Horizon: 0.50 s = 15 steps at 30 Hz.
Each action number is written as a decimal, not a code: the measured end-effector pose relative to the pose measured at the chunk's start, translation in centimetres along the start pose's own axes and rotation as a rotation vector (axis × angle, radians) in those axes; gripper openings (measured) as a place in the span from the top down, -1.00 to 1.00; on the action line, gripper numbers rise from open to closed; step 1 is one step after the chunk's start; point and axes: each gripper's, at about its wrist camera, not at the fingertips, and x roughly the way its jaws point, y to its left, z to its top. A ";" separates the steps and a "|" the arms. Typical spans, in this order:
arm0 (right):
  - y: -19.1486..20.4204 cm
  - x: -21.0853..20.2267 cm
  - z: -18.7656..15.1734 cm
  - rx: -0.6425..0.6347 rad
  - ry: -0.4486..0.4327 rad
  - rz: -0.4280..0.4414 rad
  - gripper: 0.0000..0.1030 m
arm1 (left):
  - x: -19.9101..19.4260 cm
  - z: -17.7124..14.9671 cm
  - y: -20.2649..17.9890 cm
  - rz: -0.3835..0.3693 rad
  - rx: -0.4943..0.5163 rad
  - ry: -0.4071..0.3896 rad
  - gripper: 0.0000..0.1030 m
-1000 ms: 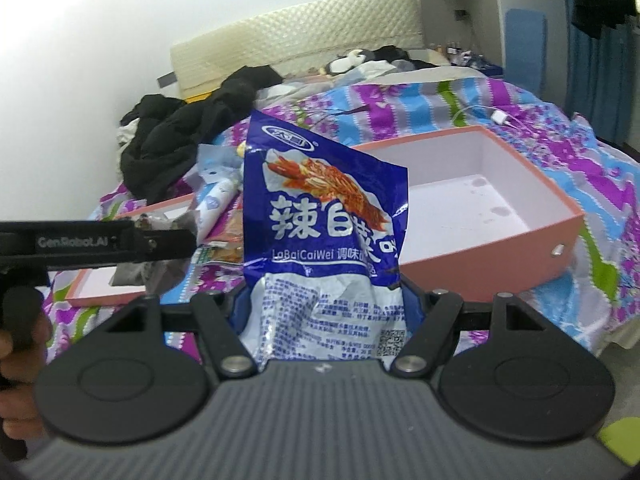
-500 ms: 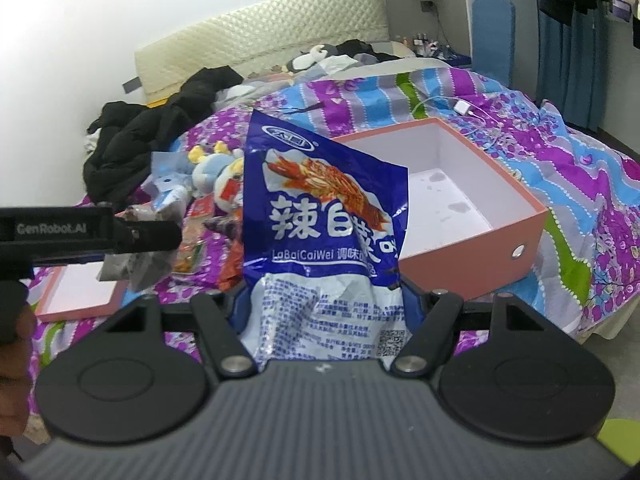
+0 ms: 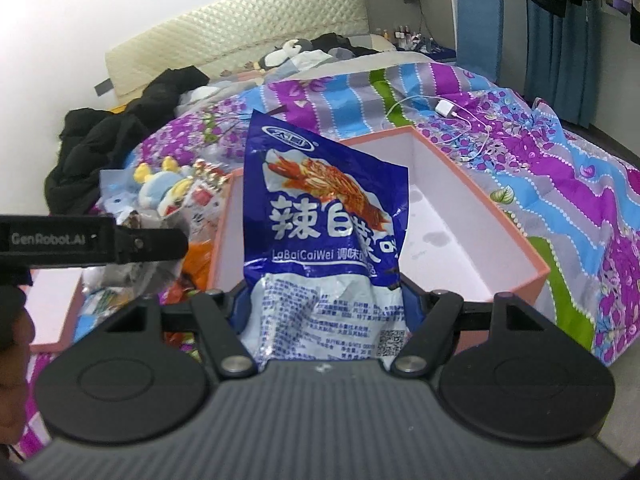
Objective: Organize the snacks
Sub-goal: 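Carry both held bags over the open pink box with both grippers, then open both grippers to drop the bags into the pink box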
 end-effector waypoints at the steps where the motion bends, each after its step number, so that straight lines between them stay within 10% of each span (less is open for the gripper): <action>1: -0.4 0.7 0.3 0.001 0.003 -0.006 -0.41 | 1.1 0.5 -0.1 -0.005 0.005 0.007 -0.41; 15: -4.6 9.0 2.2 0.062 0.071 -0.022 -0.43 | 11.2 4.7 -0.5 -0.050 0.026 0.053 -0.42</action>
